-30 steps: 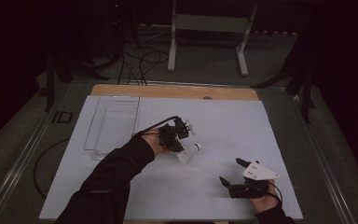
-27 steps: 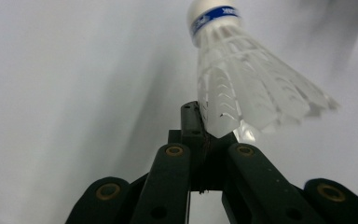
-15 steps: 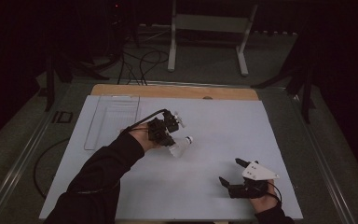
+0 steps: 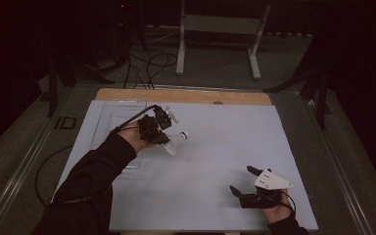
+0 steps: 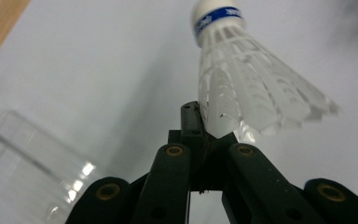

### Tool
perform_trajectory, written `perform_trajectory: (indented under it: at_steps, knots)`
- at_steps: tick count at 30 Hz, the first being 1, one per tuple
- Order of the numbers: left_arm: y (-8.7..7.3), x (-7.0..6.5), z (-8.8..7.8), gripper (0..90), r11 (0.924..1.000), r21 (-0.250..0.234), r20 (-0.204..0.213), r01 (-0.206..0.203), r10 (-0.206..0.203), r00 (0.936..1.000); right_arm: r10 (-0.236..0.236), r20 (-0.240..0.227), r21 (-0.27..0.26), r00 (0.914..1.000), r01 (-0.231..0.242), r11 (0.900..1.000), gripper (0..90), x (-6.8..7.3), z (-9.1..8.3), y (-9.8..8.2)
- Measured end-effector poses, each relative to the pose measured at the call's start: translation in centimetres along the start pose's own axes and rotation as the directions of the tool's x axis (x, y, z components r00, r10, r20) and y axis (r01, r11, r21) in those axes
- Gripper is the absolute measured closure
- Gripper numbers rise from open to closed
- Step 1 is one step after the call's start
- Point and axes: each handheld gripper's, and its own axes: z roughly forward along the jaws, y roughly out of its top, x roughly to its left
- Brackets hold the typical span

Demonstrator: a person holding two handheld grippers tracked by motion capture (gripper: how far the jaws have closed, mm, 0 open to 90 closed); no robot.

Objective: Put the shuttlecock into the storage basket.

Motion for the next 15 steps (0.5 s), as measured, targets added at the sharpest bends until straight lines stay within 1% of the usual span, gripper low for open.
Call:
perform_trajectory:
  at_steps: [3,4,8,10,13,15]
  knots:
    - [-0.6,0.7,-0.6,90.0,0.9997,-0.005,-0.014,0.022,-0.022,0.9996,0.000,0.001,0.001,1.0000,0.000,1.000,9.8,0.0,0.0,0.0]
    - [-0.9,1.0,-0.8,90.0,0.9993,-0.008,-0.020,0.037,-0.037,0.9991,0.001,0.001,0.000,1.0000,-0.001,1.000,9.8,0.0,0.0,0.0]
    - [-1.9,1.7,-1.5,90.0,0.9980,-0.009,-0.035,0.062,-0.062,0.9975,0.000,0.002,0.002,1.0000,0.000,1.000,9.8,0.0,0.0,0.0]
    - [-2.3,2.0,-1.8,90.0,0.9965,-0.016,-0.044,0.082,-0.083,0.9956,0.000,0.002,0.003,1.0000,0.000,1.000,9.8,0.0,0.0,0.0]
    - [-2.9,2.5,-2.1,90.0,0.9942,-0.027,-0.052,0.104,-0.105,0.9931,-0.004,0.002,0.003,1.0000,0.004,1.000,9.8,0.0,0.0,0.0]
    - [-3.3,2.9,-2.5,90.0,0.9925,-0.034,-0.064,0.117,-0.119,0.9908,-0.001,0.002,0.003,1.0000,0.001,1.000,9.8,0.1,0.1,0.0]
